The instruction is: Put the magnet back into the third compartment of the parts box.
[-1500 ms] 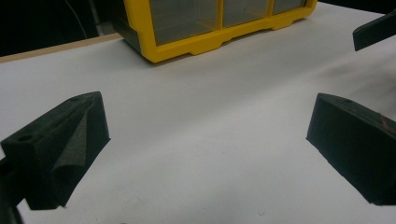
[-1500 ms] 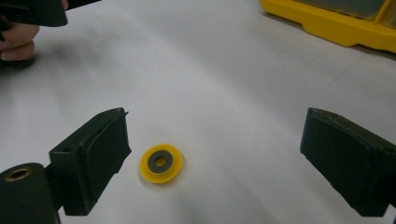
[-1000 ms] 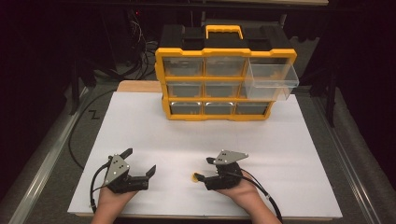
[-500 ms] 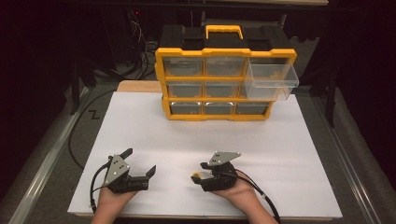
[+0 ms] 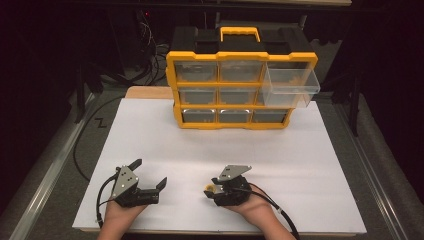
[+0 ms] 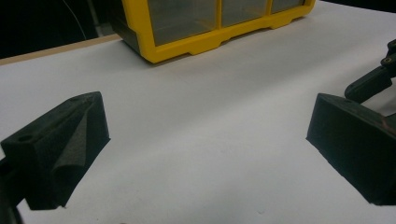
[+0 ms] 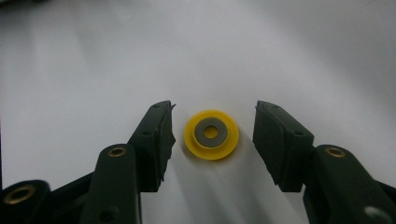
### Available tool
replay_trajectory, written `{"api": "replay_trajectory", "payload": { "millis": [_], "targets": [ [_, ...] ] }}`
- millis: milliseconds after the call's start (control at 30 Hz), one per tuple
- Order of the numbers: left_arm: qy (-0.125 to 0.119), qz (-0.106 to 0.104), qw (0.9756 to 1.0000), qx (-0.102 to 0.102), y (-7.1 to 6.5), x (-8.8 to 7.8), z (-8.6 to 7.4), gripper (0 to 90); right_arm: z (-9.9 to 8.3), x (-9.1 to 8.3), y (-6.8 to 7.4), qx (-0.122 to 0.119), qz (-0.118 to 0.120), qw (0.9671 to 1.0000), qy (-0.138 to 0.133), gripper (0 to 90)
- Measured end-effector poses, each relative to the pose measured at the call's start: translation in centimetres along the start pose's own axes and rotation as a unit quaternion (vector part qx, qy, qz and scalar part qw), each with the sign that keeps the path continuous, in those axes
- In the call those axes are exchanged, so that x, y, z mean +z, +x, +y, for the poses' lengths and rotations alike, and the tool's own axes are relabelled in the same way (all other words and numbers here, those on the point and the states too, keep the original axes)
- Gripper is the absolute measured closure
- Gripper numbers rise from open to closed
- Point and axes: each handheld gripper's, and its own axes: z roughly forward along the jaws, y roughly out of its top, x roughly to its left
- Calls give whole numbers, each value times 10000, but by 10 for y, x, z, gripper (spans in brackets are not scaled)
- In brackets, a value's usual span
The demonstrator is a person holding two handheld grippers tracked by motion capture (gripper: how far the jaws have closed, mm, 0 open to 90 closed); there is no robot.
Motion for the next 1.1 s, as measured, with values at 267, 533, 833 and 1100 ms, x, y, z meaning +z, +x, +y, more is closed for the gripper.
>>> {"api": "replay_trajectory", "payload": {
  "millis": [267, 533, 833, 1100],
  "targets": [
    [2, 20, 10000, -8, 0, -1, 0, 1, 0, 2, -1, -54, 9, 9999, 90, 551],
    [-3, 27, 10000, -19, 0, -1, 0, 1, 0, 4, 4, -278, -172, 9994, 110, 563],
    [1, 24, 10000, -28, 0, 0, -1, 1, 1, 5, 6, -388, -252, 9988, 178, 575],
    [11, 24, 10000, -45, -1, 1, -1, 1, 1, 6, 5, -367, -228, 9988, 218, 612]
  ]
}}
